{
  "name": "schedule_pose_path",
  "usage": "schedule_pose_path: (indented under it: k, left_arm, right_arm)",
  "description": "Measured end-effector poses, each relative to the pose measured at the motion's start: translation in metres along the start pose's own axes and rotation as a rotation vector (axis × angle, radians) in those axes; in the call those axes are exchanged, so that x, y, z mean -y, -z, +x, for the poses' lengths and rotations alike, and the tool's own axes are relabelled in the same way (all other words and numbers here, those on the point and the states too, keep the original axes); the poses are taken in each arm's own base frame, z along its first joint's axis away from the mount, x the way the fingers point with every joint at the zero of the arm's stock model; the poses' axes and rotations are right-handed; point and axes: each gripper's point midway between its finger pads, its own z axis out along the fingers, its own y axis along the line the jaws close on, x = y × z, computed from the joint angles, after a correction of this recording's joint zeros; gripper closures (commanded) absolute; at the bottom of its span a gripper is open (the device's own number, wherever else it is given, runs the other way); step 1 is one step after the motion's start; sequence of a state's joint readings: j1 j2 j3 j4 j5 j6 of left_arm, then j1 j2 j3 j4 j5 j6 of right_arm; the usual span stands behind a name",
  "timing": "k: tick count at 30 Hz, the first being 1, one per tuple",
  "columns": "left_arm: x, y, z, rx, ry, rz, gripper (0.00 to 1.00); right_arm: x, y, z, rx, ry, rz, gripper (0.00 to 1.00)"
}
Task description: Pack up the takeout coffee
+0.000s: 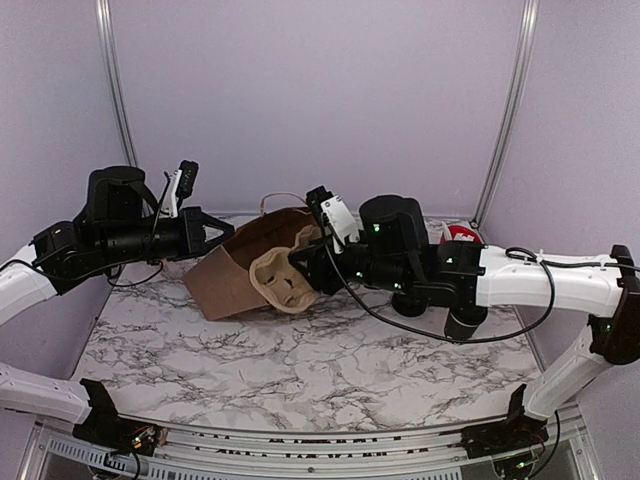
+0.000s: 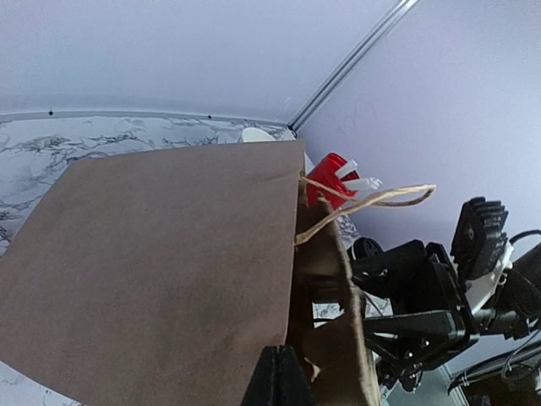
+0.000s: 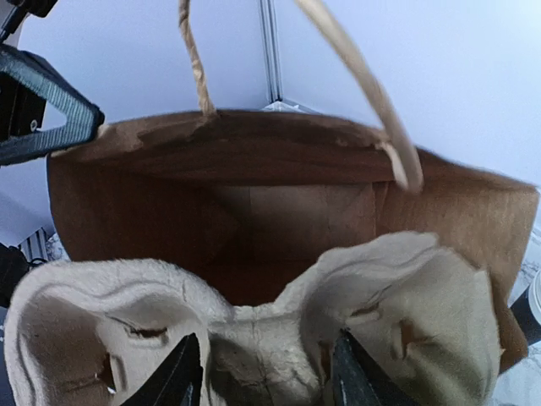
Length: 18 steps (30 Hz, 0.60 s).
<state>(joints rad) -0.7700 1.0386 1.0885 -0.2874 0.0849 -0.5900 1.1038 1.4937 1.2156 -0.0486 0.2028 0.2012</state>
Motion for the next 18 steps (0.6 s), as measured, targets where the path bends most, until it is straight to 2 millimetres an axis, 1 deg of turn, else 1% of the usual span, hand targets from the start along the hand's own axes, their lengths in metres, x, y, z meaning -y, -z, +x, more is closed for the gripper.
schedule_pose_path:
  k: [2,5,10,14,18]
  left_arm:
    - [0.007,-0.005,0.010,-0.030,-0.030,0.023,1.00]
    - [0.012,-0.009,0.023,-0.067,-0.068,0.040,1.00]
    - [0.016,-0.014,0.038,-0.102,-0.106,0.057,1.00]
    - [0.018,-0.015,0.039,-0.100,-0.111,0.067,1.00]
    - [0.019,-0.015,0.036,-0.086,-0.108,0.067,1.00]
  right_arm:
    - [0.001,0.000,-0.002,-0.009,-0.013,-0.005,0.49]
    - [0.002,0.002,-0.012,0.003,-0.035,-0.017,0.48]
    - [0.007,0.007,-0.024,0.024,-0.060,-0.028,0.48]
    - [0.011,0.007,-0.023,0.019,-0.075,-0.021,0.48]
    - [0.010,0.007,-0.021,0.009,-0.080,-0.030,0.48]
